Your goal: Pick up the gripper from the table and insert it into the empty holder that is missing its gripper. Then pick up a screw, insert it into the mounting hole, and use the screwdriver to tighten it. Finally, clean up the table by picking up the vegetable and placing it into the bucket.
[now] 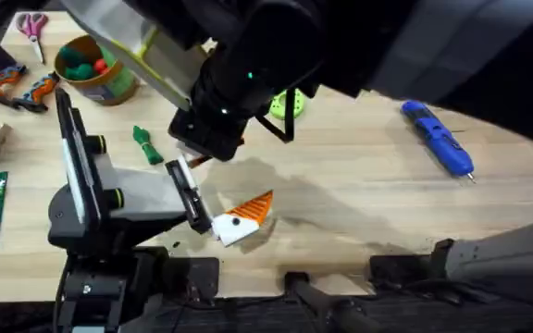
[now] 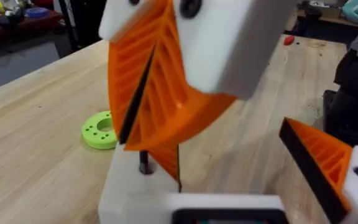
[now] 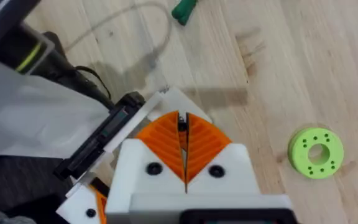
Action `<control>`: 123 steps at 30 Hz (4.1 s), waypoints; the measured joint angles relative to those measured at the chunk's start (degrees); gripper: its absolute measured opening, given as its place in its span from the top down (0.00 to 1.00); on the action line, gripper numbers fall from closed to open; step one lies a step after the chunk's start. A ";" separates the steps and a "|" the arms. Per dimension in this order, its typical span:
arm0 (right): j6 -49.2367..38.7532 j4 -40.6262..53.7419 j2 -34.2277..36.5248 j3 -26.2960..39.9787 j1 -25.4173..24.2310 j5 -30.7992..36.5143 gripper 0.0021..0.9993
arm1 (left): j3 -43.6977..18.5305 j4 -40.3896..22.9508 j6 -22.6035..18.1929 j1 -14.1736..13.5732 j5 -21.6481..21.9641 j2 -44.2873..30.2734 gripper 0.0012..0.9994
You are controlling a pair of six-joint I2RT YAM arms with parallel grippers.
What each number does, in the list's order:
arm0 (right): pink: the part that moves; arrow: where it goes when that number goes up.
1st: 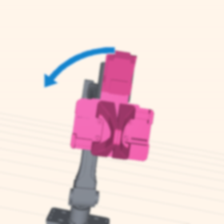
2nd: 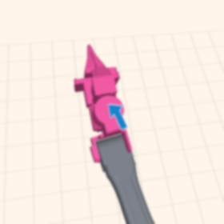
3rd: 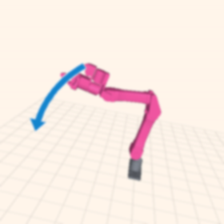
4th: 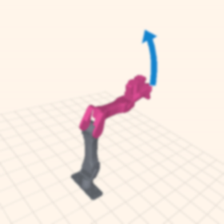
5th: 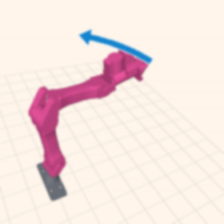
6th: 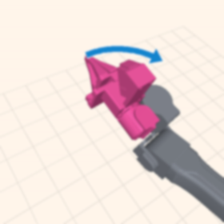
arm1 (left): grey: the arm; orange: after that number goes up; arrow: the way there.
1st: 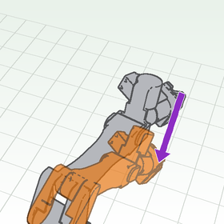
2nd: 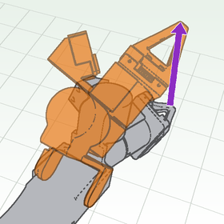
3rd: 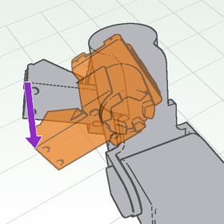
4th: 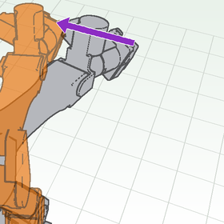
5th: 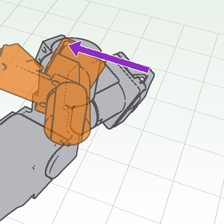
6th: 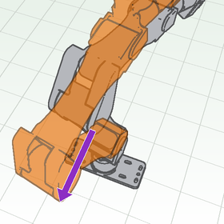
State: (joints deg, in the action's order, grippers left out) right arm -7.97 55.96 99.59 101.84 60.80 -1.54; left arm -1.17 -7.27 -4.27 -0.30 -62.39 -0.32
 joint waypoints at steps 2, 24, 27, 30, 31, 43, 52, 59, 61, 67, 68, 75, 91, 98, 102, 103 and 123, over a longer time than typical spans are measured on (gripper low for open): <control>0.00 -0.02 0.02 0.00 0.01 0.00 1.00 | 0.01 0.00 0.00 0.00 0.00 0.00 0.01; 0.01 0.31 0.02 0.00 0.90 0.04 1.00 | 0.01 0.00 0.00 0.00 0.00 0.00 0.01; 0.02 0.33 0.02 0.00 0.90 0.04 1.00 | 0.02 0.00 0.00 0.00 0.00 0.00 0.01; 0.00 0.31 0.02 0.00 0.90 0.04 1.00 | 0.02 0.00 0.00 0.00 0.00 0.00 0.01; 0.00 0.33 0.02 0.00 0.90 0.04 1.00 | 0.01 0.00 0.00 0.00 0.00 0.00 0.01; 0.00 0.63 1.76 0.00 0.90 0.28 1.00 | 0.02 0.00 -0.01 0.00 -0.02 0.00 0.01; 0.00 0.42 2.05 0.02 0.87 0.39 1.00 | 0.02 -0.02 0.22 0.00 0.00 0.00 0.01; -0.17 0.39 2.05 0.04 0.58 1.17 0.55 | 0.02 -0.02 0.22 0.00 -0.02 0.00 0.01; -0.17 0.45 2.05 0.13 0.36 1.64 0.47 | 0.02 -0.02 0.21 0.00 -0.02 0.00 0.01; 0.02 2.34 1.25 0.33 -0.58 1.24 0.31 | 0.02 -0.01 0.13 0.00 -0.13 0.00 0.01; 0.04 2.81 0.82 0.35 -0.91 1.03 0.28 | 0.02 -0.02 0.13 0.00 -0.20 0.00 0.01; 0.73 7.36 -5.41 0.88 -9.76 0.20 0.01 | 0.02 -0.02 0.02 0.00 -0.24 0.00 0.01; 5.46 19.95 -10.71 1.31 -32.33 0.17 0.01 | 0.02 -0.02 -0.23 0.00 -0.48 0.00 0.99; 6.42 21.99 -12.22 -1.19 -39.33 0.18 0.01 | 0.02 -0.02 -0.24 0.00 -0.59 0.00 1.00; 6.89 19.42 -18.29 -10.21 -44.54 0.17 0.01 | 0.02 -0.02 -0.23 0.00 -0.61 0.01 1.00; 6.95 18.27 -20.06 -12.57 -45.94 0.17 0.01 | 0.02 -0.04 -0.22 0.00 -0.61 0.01 1.00; -15.76 -3.29 -17.70 -35.50 -68.71 0.94 0.01 | 0.02 0.00 4.67 0.00 -0.39 0.01 1.00</control>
State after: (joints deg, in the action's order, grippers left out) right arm -23.72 52.68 81.90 66.35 -7.92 -0.60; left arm -1.15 -7.27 0.39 -0.30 -62.78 -0.30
